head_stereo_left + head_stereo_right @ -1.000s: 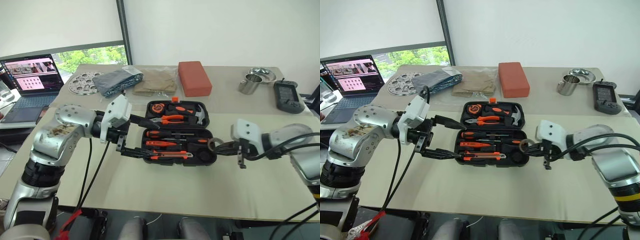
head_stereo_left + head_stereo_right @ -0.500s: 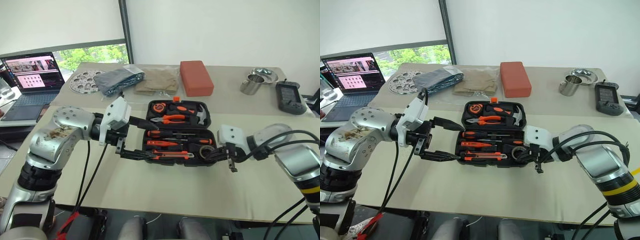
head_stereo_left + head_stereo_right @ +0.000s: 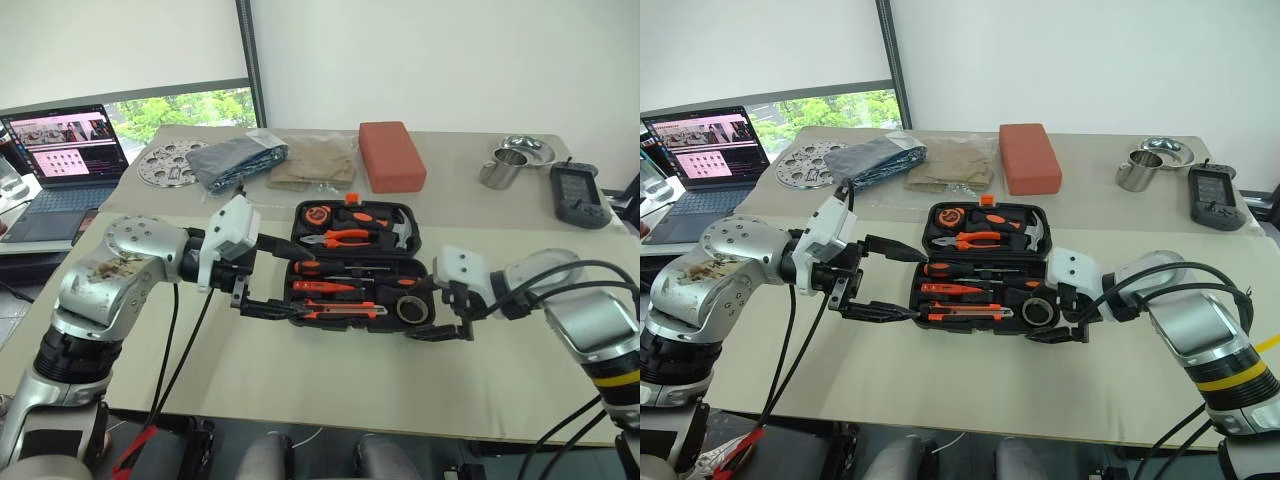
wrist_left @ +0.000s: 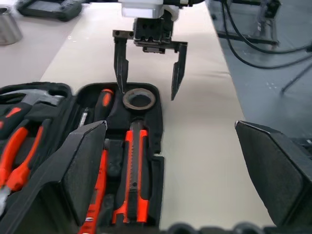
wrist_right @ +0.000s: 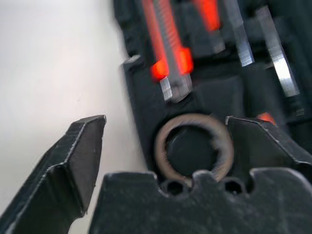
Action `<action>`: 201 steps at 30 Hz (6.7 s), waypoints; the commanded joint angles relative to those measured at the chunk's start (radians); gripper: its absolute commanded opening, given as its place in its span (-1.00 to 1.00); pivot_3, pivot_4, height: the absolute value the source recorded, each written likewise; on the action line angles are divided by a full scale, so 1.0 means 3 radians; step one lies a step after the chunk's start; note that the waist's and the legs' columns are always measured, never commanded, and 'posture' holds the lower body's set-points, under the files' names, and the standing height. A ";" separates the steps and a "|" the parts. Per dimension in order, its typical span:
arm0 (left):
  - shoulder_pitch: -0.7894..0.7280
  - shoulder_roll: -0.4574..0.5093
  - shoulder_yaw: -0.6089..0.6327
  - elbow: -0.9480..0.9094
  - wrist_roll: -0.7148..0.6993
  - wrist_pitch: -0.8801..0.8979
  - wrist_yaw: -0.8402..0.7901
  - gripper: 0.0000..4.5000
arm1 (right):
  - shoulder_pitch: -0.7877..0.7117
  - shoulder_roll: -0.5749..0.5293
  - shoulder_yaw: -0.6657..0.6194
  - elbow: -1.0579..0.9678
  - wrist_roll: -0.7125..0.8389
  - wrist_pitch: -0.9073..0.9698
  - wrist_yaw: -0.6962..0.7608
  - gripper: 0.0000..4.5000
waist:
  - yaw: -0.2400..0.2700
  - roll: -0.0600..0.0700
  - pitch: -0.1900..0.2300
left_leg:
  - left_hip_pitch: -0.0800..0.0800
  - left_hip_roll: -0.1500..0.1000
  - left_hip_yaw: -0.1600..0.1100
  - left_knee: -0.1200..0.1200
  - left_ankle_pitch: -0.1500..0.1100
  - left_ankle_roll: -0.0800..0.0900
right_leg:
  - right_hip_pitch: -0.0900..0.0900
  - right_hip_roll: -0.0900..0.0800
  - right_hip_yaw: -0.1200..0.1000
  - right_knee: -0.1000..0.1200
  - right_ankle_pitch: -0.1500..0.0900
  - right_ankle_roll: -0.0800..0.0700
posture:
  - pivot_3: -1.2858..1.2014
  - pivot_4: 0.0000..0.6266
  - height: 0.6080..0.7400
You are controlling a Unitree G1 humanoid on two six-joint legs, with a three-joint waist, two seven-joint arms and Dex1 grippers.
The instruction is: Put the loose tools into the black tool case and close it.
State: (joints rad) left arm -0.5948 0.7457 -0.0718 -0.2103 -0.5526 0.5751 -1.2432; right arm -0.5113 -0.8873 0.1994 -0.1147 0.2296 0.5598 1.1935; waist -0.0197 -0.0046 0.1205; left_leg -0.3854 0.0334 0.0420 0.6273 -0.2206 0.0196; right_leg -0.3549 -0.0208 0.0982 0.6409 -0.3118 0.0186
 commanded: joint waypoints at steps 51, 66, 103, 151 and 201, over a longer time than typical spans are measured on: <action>-0.1964 -0.0954 0.0922 0.5067 0.0888 0.0235 0.0604 1.00 | -0.2437 0.1165 -0.0995 0.4622 -0.0255 0.0766 -0.0884 -0.99 | -0.0113 0.0002 0.0000 | -0.0030 -0.0007 0.0000 -0.0027 0.0006 -0.0010 | -0.0049 0.0000 -0.0014 0.0032 0.0005 -0.0005 | 0.03 -0.52 1.00; -0.1866 -0.1041 0.1083 0.5130 0.0992 0.0101 0.0938 1.00 | -0.2313 0.1157 -0.0861 0.4299 -0.0263 0.1181 -0.0514 -0.99 | -0.0146 0.0002 0.0000 | -0.0020 -0.0006 0.0000 -0.0044 0.0010 -0.0016 | -0.0057 0.0000 -0.0014 0.0051 0.0005 -0.0005 | 0.03 -0.52 1.00; -0.1838 -0.1063 0.1188 0.4950 0.1205 -0.1341 0.0477 -0.99 | -0.1550 0.1276 -0.1358 0.3189 0.0164 -0.0198 -0.0579 -1.00 | -0.0138 0.0000 0.0001 | -0.0026 -0.0011 -0.0004 -0.0045 0.0027 -0.0045 | -0.0057 -0.0006 -0.0014 0.0052 0.0005 -0.0005 | 0.03 -0.52 1.00; -0.0265 0.0509 -0.0474 0.4649 0.4492 -0.6143 0.3669 -1.00 | 0.0091 0.0065 -0.0225 0.3723 -0.2884 -0.5905 -0.3125 0.14 | -0.0133 -0.0045 0.0010 | 0.0087 0.0000 0.0066 -0.0074 0.0024 -0.0037 | 0.0030 -0.0079 -0.0001 0.0008 0.0004 -0.0007 | 0.03 -0.52 1.00; -0.2037 0.0456 0.2239 0.7680 0.3424 -0.3010 -0.1237 0.97 | 0.1828 0.0013 -0.0838 0.0638 0.1240 -0.1789 0.0480 0.18 | -0.0094 -0.0039 0.0014 | 0.0054 0.0122 0.0303 -0.0069 0.0032 -0.0061 | -0.0019 -0.0119 -0.0240 0.0014 0.0001 -0.0024 | 0.03 -0.52 1.00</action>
State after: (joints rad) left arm -1.2098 0.8429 0.5837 2.0705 0.4358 -0.3421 -1.5950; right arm 0.0279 -0.8616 -0.0388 0.1383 0.6005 0.0029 1.3003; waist -0.0478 -0.0162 0.1247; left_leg -0.3691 0.0698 0.1317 0.6069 -0.2107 0.0010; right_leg -0.3608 -0.0563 0.0262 0.6459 -0.3122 0.0125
